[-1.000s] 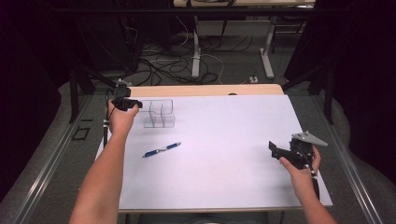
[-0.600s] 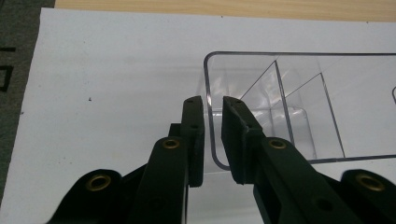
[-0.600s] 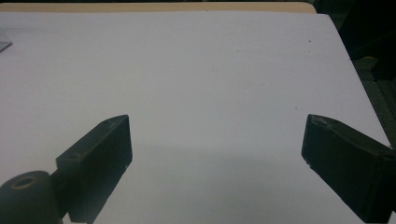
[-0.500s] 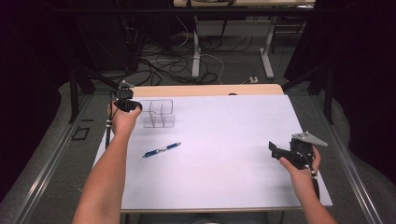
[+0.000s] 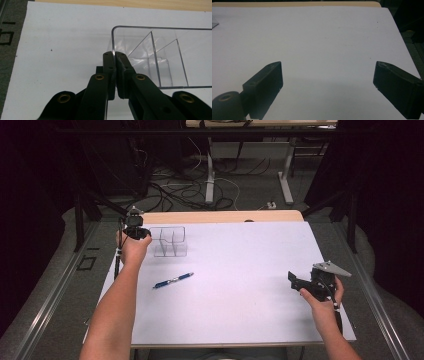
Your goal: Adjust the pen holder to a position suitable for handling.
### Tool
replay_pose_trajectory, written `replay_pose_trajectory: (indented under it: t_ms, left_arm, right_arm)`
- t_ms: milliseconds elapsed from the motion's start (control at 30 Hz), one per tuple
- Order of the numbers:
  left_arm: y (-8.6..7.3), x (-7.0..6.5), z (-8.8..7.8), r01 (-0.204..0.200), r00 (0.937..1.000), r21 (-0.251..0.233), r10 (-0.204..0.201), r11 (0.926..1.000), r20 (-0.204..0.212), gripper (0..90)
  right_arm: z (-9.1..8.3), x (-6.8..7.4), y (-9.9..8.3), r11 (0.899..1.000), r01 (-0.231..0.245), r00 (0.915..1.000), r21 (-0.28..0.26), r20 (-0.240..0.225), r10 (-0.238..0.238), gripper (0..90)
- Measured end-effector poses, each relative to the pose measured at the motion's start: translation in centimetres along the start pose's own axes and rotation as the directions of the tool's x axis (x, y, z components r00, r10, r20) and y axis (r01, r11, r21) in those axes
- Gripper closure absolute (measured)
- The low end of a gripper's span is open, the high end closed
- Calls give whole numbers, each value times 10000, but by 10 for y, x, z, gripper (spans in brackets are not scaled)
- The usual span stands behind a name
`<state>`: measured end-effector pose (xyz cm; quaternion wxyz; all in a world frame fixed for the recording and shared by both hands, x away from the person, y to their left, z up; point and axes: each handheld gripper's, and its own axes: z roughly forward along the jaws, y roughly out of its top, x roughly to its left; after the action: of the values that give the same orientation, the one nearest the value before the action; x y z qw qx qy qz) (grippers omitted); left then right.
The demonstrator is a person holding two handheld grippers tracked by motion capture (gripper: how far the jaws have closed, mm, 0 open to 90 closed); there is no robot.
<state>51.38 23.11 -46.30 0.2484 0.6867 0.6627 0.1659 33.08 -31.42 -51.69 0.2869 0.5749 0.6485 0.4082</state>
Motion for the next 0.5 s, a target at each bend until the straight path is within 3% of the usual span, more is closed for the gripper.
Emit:
replay_pose_trajectory:
  t_ms: [300, 500]
  left_arm:
    - [0, -3, 0, 169, 9997, -18, -169, 9999, -179, 884]
    - [0, -3, -1, 401, 9992, 50, -400, 9992, -31, 886]
  right_arm:
    - [1, -1, 0, 10000, -11, 10000, -60, -27, 11, 91]
    - [1, -1, -1, 10000, -80, 10000, 6, -10, 80, 91]
